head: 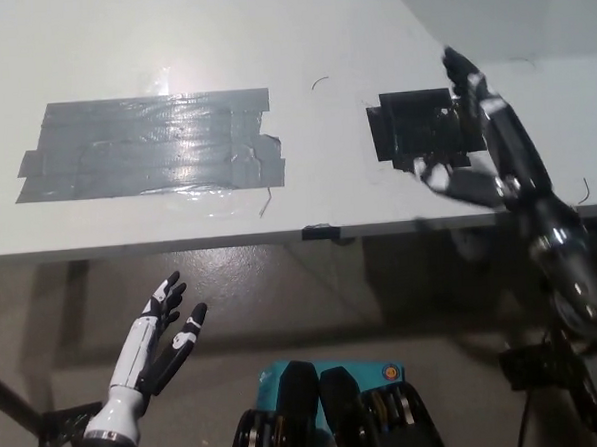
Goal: A white bottle is kept in the middle of the desk infront of the robot and the robot picks it up with its right hand and passes it to a person
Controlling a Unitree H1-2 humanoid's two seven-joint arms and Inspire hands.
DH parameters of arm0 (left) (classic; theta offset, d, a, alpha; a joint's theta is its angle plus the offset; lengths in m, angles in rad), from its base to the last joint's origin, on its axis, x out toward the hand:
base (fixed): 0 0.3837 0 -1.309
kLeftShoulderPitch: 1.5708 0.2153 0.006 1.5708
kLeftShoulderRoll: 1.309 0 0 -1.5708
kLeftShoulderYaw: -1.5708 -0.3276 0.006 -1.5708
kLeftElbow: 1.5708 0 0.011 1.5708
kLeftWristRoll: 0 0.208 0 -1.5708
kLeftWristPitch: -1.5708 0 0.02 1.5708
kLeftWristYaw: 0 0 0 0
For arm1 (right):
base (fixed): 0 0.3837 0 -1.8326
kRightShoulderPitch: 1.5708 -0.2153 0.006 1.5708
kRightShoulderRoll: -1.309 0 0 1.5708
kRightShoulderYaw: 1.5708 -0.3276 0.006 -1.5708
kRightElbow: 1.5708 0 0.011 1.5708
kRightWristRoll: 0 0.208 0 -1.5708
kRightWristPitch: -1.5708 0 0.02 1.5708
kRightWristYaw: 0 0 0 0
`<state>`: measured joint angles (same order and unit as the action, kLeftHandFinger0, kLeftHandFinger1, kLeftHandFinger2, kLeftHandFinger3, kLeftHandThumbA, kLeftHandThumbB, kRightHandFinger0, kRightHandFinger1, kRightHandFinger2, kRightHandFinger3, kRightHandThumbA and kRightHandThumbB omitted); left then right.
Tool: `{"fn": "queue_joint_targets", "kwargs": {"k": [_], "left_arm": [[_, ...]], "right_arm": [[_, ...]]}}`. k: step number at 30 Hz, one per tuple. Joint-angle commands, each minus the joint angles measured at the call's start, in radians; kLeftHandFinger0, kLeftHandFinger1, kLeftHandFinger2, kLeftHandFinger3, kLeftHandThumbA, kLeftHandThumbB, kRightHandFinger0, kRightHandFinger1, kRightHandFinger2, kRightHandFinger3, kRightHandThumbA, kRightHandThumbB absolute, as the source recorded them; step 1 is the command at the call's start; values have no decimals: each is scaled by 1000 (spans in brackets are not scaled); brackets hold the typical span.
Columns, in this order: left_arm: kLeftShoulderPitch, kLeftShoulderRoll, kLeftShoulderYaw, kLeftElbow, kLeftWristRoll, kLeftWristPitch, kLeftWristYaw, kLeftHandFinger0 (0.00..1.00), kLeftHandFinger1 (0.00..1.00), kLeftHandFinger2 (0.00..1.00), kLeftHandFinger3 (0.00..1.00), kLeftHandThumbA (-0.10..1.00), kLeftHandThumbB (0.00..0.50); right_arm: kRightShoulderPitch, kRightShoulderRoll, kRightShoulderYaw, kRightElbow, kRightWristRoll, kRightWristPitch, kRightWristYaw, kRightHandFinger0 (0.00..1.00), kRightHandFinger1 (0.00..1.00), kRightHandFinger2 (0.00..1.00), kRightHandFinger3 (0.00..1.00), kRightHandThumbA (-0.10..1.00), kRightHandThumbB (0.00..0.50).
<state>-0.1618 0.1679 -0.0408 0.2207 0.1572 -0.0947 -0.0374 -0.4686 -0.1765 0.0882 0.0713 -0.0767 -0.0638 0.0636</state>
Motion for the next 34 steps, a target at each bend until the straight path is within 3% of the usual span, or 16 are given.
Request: {"fn": "queue_joint_targets", "kwargs": {"k": [1,2,5,8,10,12,14,21,24,34], "left_arm": [[-73,7,16,-8,-14,-34,10,1000,1000,1000,1000,741,17],[-69,7,15,-10,-16,-32,6,1000,1000,1000,1000,740,15],[-56,3,12,-21,-17,-19,4,1000,1000,1000,1000,719,14],[-40,5,5,-30,-8,-17,1,1000,1000,1000,1000,711,20],[-34,3,2,-30,0,-23,7,1000,1000,1000,1000,708,15],[-29,2,-1,-28,2,-27,8,1000,1000,1000,1000,708,27],[-22,0,-3,-24,1,-33,8,1000,1000,1000,1000,713,36],[-12,-1,-2,-35,2,-19,8,1000,1000,1000,1000,691,35],[-4,4,-5,-31,6,-33,8,1000,1000,1000,1000,686,28],[5,5,-11,-30,14,-34,7,1000,1000,1000,1000,667,31]], "right_arm": [[158,-39,-11,-471,93,10,57,1000,1000,1000,1000,999,315],[178,-27,-10,-455,95,13,51,1000,1000,1000,1000,999,327],[228,-2,1,-335,114,-37,56,1000,1000,1000,1000,989,273],[264,26,1,-235,142,-25,64,1000,1000,1000,1000,959,264],[269,35,-1,-138,135,-71,66,1000,1000,1000,1000,934,218],[274,43,-3,-85,131,-95,65,1000,1000,1000,1000,906,214],[275,50,-5,13,109,-129,56,1000,1000,1000,1000,907,253],[269,42,8,131,62,-153,56,1000,1000,1000,1000,859,229],[274,39,19,143,57,-153,67,1000,1000,1000,1000,880,263],[286,34,25,138,38,-130,72,1000,1000,1000,1000,880,256]]}}
